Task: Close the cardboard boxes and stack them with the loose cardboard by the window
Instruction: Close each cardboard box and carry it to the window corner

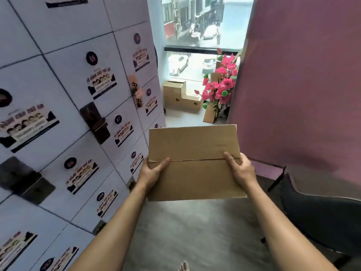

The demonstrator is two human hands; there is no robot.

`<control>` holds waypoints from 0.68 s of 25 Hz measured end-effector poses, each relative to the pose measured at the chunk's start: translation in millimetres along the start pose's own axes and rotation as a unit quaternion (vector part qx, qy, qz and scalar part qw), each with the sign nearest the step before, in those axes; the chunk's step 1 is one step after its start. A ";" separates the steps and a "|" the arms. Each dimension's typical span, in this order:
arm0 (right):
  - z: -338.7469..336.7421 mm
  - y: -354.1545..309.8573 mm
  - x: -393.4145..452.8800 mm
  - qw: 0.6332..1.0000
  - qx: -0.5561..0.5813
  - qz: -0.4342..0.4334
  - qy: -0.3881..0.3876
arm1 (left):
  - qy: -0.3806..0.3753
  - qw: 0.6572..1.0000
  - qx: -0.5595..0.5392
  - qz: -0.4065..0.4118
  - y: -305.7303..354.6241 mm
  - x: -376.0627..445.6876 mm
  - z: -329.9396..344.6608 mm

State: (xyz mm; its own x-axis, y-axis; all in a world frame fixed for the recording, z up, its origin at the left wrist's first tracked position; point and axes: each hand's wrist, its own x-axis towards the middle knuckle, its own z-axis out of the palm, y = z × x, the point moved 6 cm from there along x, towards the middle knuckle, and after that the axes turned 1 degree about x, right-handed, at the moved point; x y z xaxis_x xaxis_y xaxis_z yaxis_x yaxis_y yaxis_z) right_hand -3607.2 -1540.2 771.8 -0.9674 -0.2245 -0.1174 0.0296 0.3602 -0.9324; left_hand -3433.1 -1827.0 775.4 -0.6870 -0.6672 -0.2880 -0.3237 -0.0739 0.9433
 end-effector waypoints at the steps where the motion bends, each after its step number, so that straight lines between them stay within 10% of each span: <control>1: 2.4 -6.4 23.0 1.000 0.000 0.003 0.013 | -0.005 1.000 0.008 0.005 11.6 23.7 6.8; 17: 86.0 -76.5 473.8 1.000 0.017 0.004 -0.024 | 0.025 0.997 0.071 0.015 157.9 434.2 119.7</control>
State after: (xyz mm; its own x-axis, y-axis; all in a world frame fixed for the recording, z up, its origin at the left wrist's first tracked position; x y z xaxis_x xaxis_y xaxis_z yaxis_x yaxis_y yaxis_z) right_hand -4046.2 -1752.0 758.1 -0.9540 -0.2650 -0.1400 0.0463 0.3313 -0.9424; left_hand -3860.4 -2039.7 779.5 -0.6659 -0.7036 -0.2480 -0.3940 0.0495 0.9178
